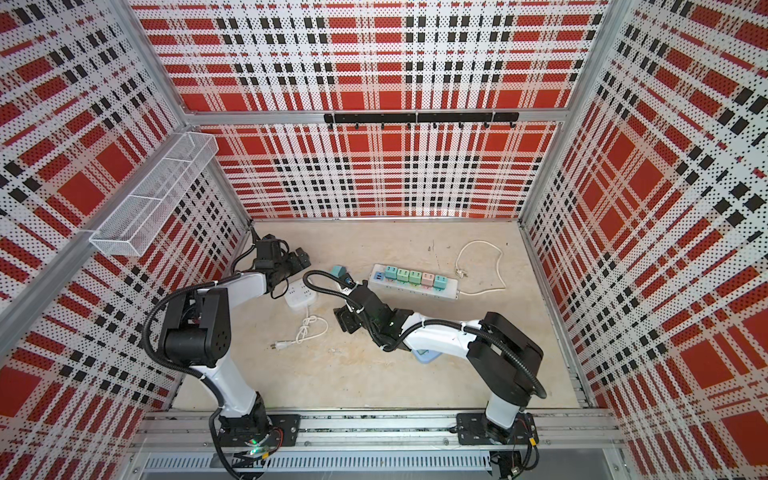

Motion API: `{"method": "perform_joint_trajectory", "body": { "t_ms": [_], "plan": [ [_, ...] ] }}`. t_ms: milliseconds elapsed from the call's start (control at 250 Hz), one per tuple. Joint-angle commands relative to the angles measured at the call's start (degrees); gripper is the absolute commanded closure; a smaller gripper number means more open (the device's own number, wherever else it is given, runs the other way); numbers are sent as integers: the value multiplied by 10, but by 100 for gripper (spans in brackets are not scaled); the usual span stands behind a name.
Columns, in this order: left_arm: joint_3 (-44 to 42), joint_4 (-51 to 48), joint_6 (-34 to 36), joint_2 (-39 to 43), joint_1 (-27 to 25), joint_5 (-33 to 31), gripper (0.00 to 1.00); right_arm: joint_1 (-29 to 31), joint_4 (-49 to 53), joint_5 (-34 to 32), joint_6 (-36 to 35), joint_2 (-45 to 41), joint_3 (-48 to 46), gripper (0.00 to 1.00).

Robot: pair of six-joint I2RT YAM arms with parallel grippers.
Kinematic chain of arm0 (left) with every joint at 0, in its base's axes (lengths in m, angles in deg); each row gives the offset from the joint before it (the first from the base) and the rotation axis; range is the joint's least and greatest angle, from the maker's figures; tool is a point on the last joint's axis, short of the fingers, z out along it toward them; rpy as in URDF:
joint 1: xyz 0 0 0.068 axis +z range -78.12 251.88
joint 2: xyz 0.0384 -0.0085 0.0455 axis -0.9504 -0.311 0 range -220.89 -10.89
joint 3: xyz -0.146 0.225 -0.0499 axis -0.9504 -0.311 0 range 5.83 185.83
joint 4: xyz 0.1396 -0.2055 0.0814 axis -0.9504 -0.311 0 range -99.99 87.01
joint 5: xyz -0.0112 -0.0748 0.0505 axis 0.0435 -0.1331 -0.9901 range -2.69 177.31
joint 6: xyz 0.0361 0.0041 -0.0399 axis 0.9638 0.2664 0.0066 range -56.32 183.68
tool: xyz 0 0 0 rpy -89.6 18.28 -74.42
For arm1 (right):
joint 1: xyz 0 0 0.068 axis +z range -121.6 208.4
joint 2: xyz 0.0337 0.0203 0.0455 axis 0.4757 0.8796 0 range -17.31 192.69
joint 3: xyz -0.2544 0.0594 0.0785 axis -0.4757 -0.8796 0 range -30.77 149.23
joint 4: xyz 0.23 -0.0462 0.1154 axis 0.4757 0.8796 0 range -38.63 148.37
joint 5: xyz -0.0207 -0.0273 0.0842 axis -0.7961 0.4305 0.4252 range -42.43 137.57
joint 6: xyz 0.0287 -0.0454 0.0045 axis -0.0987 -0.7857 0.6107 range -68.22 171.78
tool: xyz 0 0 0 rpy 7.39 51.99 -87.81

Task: Insert the plug

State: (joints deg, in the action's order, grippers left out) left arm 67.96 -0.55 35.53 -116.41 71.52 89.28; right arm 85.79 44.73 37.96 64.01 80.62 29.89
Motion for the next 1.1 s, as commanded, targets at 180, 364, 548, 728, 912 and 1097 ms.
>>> {"method": "perform_joint_trajectory", "body": {
  "t_ms": [180, 364, 548, 728, 912, 1097],
  "plan": [
    [12, -34, 10, -19, -42, 26, 7, -93, 6, 113, 31, 60, 76, 33],
    [-15, -33, 2, 2, -64, 29, 14, -126, 114, 135, -5, 164, 227, 34],
    [-52, -32, 2, 44, -92, 27, 15, -140, 183, 162, -24, 266, 376, 35],
    [-121, 0, -6, 120, -117, 29, 14, -151, 227, 165, -28, 339, 481, 34],
    [-146, 6, -7, 210, -92, -4, 12, -153, 277, 180, -24, 417, 589, 32],
    [-145, 13, -42, 223, 11, 12, 9, -153, 335, 203, -9, 490, 693, 31]
  ]
}}
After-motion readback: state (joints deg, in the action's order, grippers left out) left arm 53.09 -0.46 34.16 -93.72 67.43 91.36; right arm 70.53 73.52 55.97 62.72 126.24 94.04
